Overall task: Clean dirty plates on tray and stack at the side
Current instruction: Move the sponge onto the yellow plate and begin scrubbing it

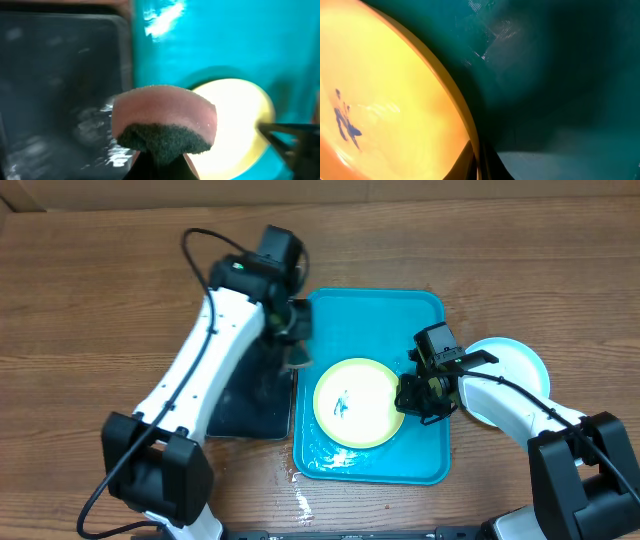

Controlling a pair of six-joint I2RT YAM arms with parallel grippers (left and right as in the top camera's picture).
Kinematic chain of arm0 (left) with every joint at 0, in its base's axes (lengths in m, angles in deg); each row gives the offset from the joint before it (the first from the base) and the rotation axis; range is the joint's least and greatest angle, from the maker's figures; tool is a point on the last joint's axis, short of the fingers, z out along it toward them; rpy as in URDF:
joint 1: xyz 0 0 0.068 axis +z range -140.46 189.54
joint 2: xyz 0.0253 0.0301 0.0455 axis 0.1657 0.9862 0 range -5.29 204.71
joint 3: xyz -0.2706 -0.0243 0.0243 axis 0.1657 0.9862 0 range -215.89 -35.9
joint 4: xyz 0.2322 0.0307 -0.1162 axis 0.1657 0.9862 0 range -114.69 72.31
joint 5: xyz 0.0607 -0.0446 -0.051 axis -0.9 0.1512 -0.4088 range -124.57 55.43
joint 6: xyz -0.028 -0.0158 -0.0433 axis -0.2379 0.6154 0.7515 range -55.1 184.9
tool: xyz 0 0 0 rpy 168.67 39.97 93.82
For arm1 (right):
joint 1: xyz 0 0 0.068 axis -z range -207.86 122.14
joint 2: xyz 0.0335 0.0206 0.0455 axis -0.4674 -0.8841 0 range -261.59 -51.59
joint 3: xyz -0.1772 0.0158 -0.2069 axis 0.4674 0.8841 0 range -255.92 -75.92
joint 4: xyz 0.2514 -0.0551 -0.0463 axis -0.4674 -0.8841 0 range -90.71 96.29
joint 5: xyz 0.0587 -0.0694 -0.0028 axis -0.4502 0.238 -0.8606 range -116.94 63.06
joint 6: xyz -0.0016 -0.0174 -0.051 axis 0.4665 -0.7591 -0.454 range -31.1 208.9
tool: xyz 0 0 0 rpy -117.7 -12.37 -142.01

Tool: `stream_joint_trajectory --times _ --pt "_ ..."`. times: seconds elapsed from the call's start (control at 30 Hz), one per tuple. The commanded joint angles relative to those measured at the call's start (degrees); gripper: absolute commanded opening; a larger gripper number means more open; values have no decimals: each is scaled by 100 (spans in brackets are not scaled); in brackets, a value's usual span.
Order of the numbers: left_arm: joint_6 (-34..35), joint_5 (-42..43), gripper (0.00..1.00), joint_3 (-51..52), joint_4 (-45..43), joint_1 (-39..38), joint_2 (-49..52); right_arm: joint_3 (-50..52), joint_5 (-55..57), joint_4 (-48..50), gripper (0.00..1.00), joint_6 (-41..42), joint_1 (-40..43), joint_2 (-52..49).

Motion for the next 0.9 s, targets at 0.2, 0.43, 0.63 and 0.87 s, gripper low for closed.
stream_joint_trajectory --times 0.2,0.43,0.63,0.87 --pt "1106 323 4 1080 -1113 -1152 549 87 254 -4 4 133 -7 -92" --pt "1056 44 4 1104 -1226 -1193 1416 87 254 -4 4 133 -7 -92" --pt "949 -966 4 1095 -949 -1117 1679 87 254 -2 4 133 -7 -92" --pt "852 -737 4 938 -800 -1071 1670 87 254 0 4 133 -7 -92"
